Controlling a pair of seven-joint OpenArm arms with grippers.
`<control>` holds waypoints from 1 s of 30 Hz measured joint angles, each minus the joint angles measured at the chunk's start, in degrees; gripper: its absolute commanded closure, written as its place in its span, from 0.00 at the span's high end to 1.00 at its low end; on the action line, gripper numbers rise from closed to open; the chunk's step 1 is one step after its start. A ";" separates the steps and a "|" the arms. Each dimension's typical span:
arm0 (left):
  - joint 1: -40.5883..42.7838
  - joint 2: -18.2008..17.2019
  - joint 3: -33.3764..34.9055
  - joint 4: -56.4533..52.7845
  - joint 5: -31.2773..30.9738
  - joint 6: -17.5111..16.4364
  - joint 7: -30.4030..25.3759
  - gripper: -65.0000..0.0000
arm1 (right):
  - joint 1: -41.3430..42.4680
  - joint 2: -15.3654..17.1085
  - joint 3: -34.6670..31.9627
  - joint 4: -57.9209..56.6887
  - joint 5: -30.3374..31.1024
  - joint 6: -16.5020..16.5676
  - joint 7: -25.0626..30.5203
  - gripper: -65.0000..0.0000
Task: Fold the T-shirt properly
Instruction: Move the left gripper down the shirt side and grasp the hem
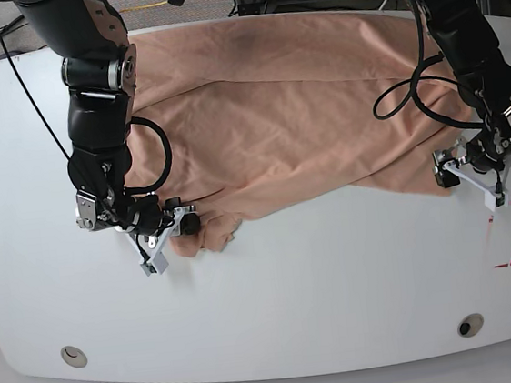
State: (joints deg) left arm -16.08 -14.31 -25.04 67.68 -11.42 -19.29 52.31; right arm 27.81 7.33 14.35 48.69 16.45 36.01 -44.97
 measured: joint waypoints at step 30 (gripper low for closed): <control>-3.32 -1.42 7.21 -10.64 -1.42 -12.26 -6.54 0.00 | -0.59 -0.02 0.07 0.07 0.42 0.02 0.85 0.18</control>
State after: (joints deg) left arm -19.40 -15.73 -17.82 57.04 -12.84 -31.55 45.78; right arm 27.22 7.31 14.41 48.75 16.86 36.03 -44.12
